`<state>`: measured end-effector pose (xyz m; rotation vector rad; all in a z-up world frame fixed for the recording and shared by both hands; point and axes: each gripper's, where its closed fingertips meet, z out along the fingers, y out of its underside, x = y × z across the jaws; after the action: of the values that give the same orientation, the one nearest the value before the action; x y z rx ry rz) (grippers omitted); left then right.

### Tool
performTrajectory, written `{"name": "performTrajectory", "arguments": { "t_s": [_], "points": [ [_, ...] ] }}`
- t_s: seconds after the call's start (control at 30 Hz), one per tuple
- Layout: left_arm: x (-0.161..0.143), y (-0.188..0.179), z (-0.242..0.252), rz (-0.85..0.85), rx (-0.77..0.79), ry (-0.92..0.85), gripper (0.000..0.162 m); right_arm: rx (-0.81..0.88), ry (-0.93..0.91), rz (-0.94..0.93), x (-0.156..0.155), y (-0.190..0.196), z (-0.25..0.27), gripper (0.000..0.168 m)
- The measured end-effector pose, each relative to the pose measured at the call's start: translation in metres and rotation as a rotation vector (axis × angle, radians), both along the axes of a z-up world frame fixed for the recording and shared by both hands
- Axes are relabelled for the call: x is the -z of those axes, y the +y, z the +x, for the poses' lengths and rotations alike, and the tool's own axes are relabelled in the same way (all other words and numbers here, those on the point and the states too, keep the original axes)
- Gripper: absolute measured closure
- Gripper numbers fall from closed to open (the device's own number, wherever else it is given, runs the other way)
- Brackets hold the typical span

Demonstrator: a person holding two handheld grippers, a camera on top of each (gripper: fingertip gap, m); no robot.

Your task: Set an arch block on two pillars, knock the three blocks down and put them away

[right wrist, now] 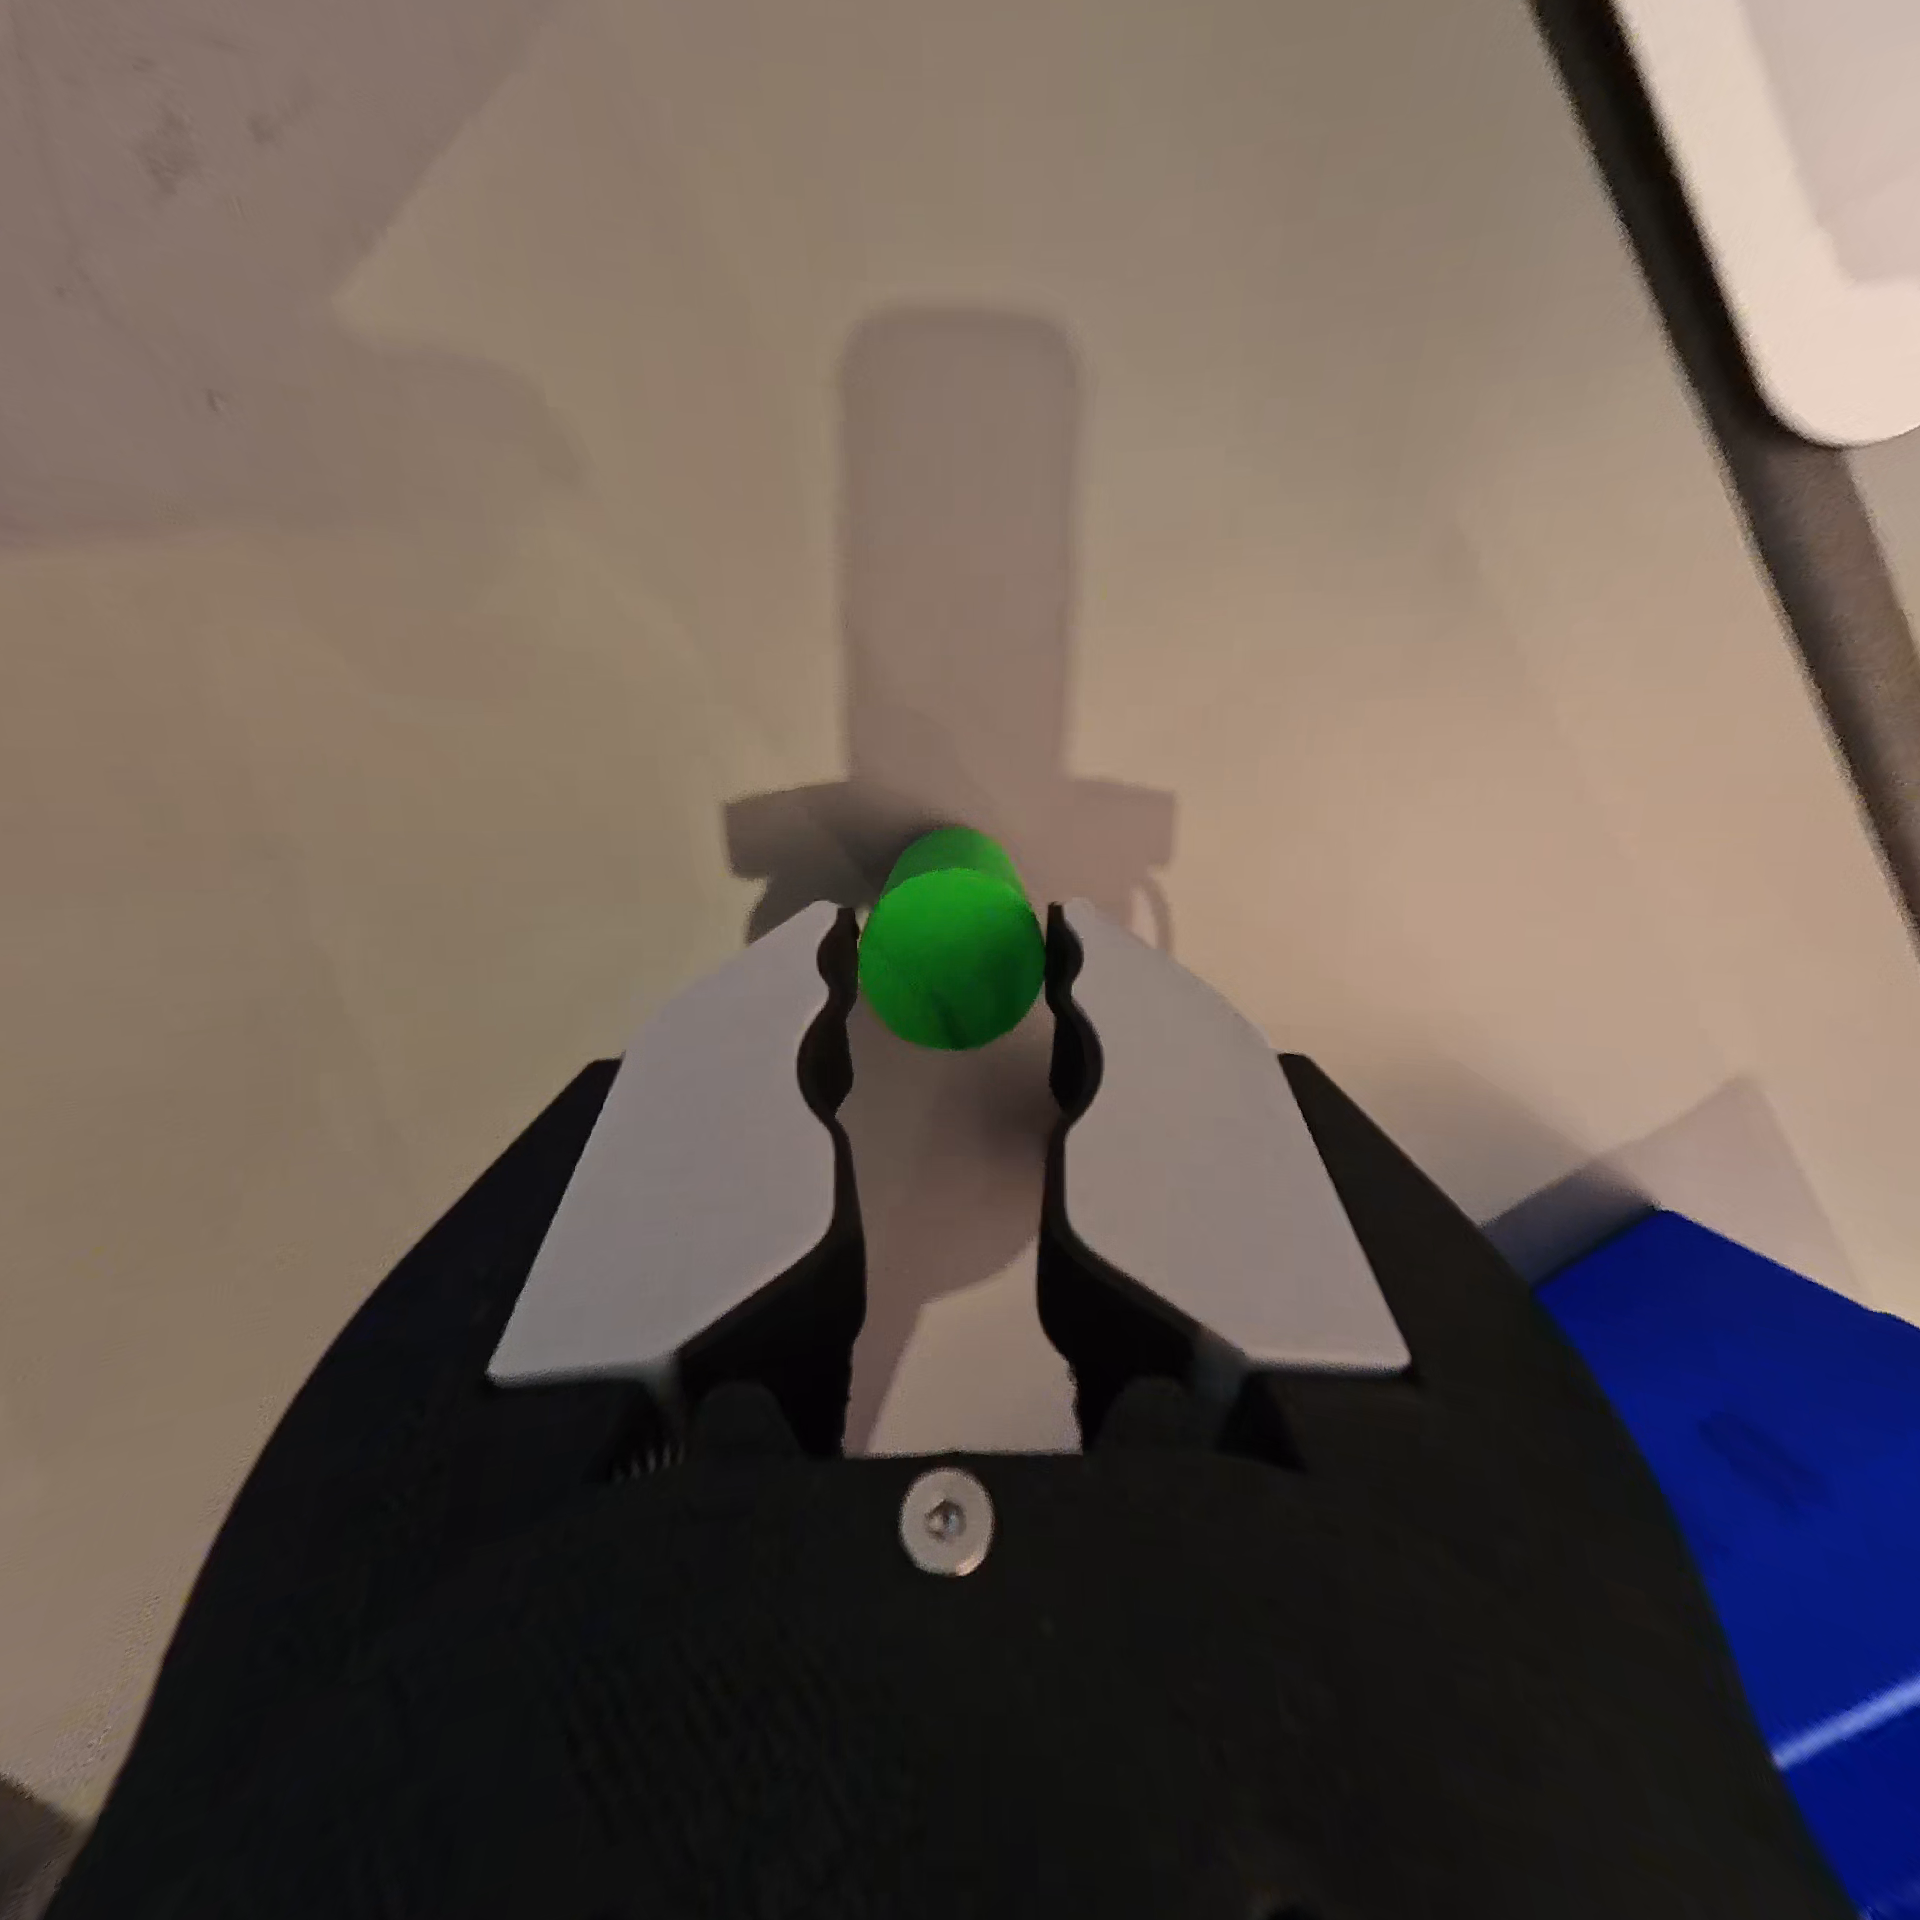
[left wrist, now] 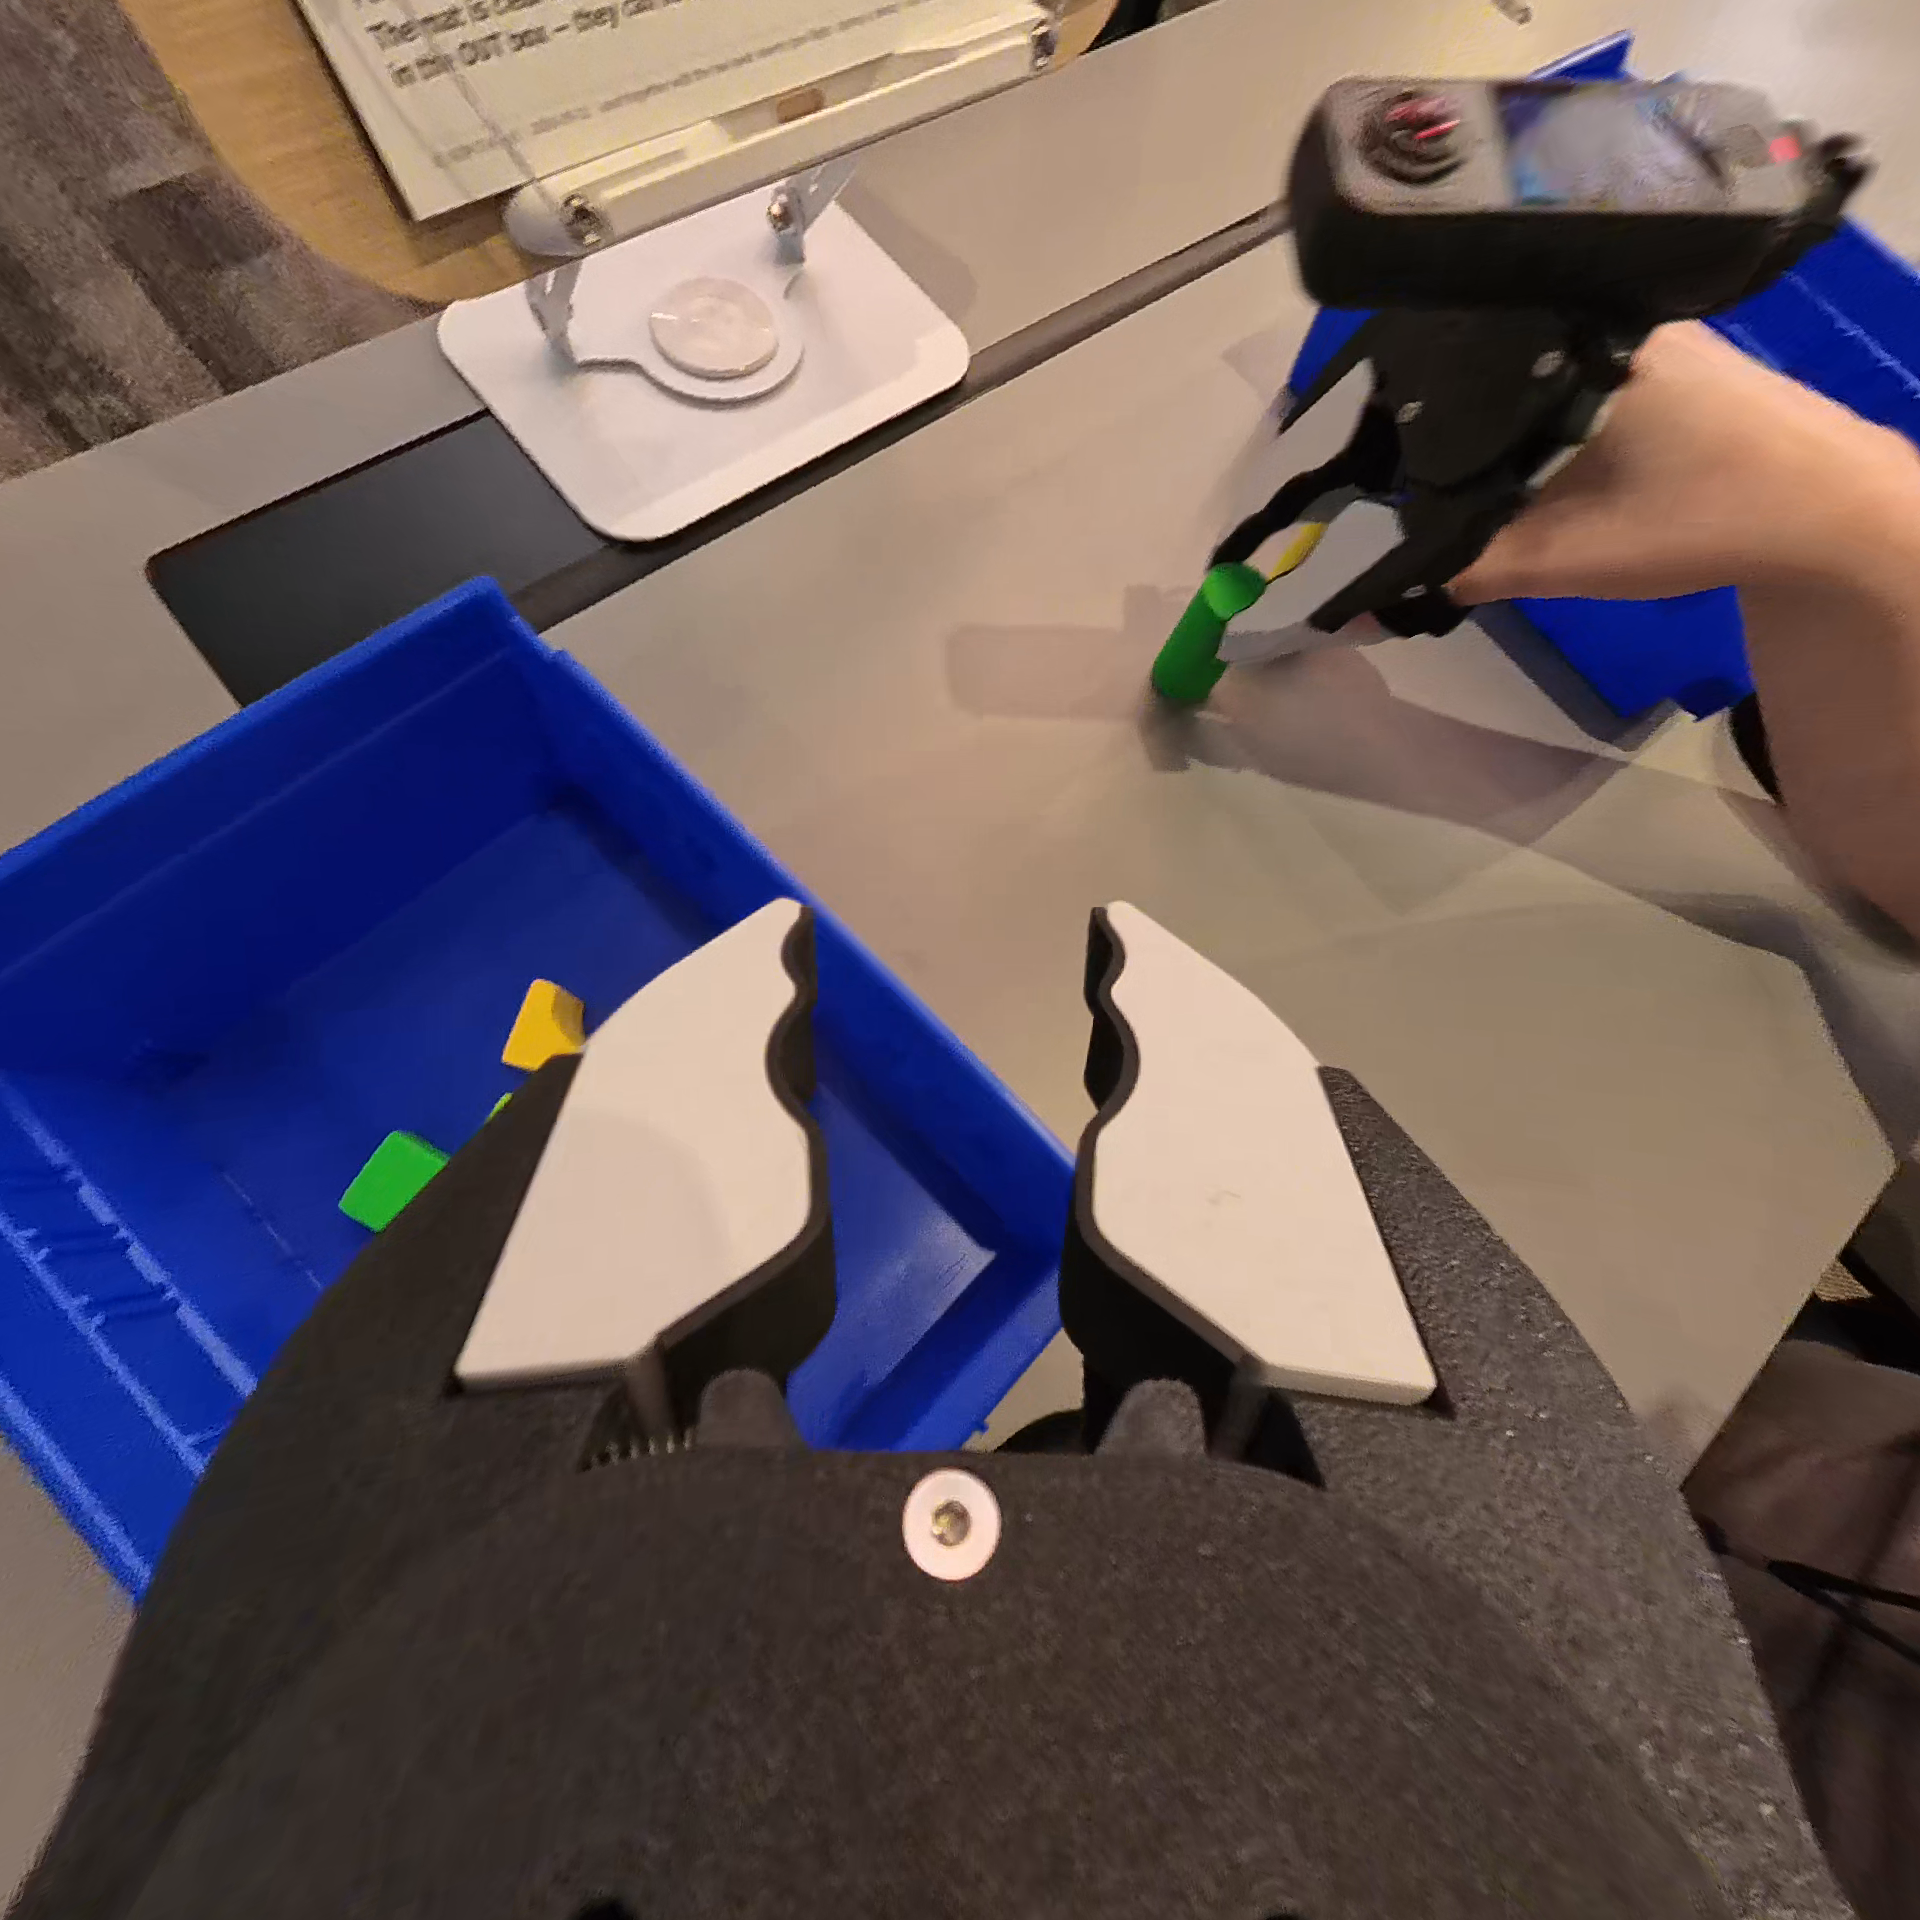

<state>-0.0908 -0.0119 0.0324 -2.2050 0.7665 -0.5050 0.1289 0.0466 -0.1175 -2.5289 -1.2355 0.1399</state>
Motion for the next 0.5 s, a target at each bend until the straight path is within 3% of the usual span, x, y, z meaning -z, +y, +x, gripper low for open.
{"name": "performTrajectory", "arguments": {
  "t_s": [0.2,0.37,0.5],
  "points": [
    [0.013,0.012,-0.037,-0.052,-0.117,0.019,0.110,-0.050,0.055,0.127,-0.038,-0.010,0.001,0.123],
    [0.065,0.024,-0.056,-0.218,-0.151,0.120,0.111,-0.093,0.188,0.213,-0.087,-0.035,0.010,0.123],
    [0.100,0.018,-0.044,-0.332,-0.054,0.215,0.117,-0.070,0.269,0.240,-0.099,-0.045,0.033,0.123]
  ]
}}
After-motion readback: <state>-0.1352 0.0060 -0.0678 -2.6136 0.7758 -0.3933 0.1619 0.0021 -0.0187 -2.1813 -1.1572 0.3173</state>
